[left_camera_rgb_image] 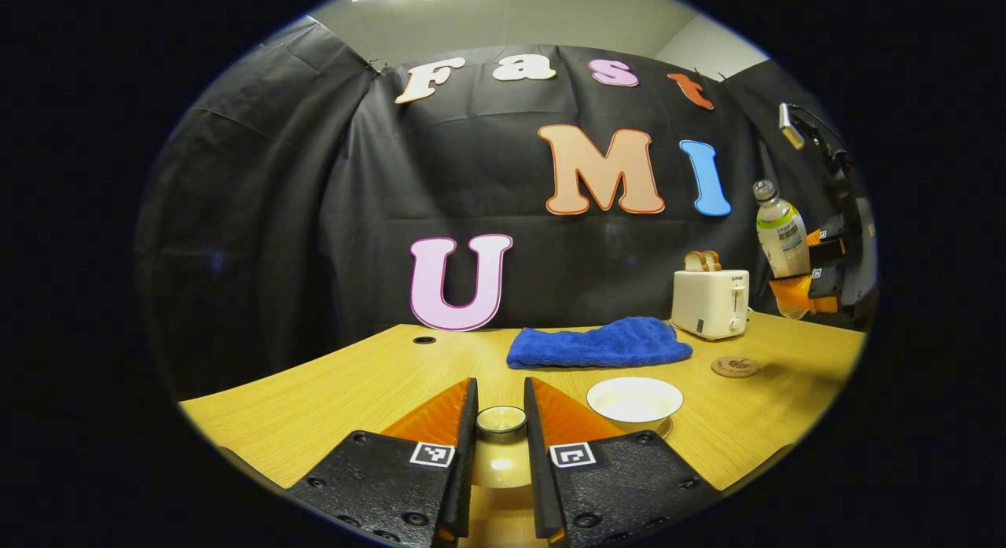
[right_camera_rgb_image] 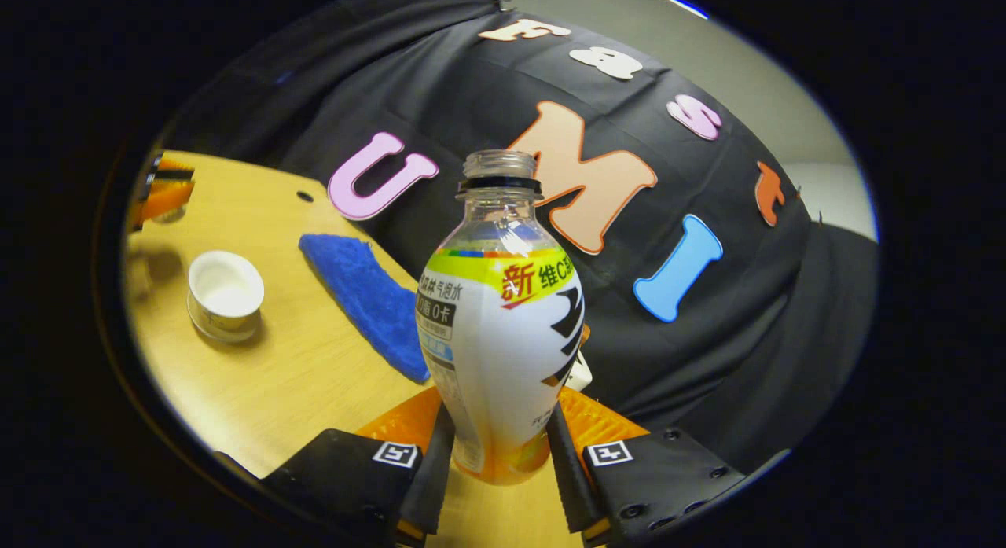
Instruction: Open the teacup lid with one hand, grasp the water bottle and pour water into the teacup with the other hand; after pouring, place the water bottle on the coaster and then close the teacup lid.
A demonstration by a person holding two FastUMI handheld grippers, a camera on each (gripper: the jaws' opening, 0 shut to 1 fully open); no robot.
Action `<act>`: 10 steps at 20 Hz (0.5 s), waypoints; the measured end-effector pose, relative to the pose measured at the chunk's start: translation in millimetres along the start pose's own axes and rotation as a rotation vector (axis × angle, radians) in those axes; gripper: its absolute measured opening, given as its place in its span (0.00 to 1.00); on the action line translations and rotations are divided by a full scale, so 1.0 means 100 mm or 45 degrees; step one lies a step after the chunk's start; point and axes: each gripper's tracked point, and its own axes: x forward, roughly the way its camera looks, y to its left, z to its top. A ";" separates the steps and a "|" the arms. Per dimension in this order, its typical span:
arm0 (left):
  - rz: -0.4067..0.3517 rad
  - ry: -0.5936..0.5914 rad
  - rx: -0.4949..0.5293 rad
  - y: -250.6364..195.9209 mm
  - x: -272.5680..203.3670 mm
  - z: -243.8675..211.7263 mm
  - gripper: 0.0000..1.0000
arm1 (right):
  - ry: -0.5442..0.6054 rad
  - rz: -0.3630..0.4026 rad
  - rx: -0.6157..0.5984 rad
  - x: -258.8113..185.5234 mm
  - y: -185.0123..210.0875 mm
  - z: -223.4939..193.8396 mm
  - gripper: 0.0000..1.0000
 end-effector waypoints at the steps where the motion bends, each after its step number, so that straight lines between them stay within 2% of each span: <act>1: 0.000 0.001 0.000 0.00 0.00 0.00 0.29 | 0.008 0.002 -0.065 0.03 0.06 -0.03 0.63; 10: 0.003 0.000 0.000 0.00 0.00 0.00 0.29 | -0.048 0.022 -0.608 0.17 0.74 -0.03 0.63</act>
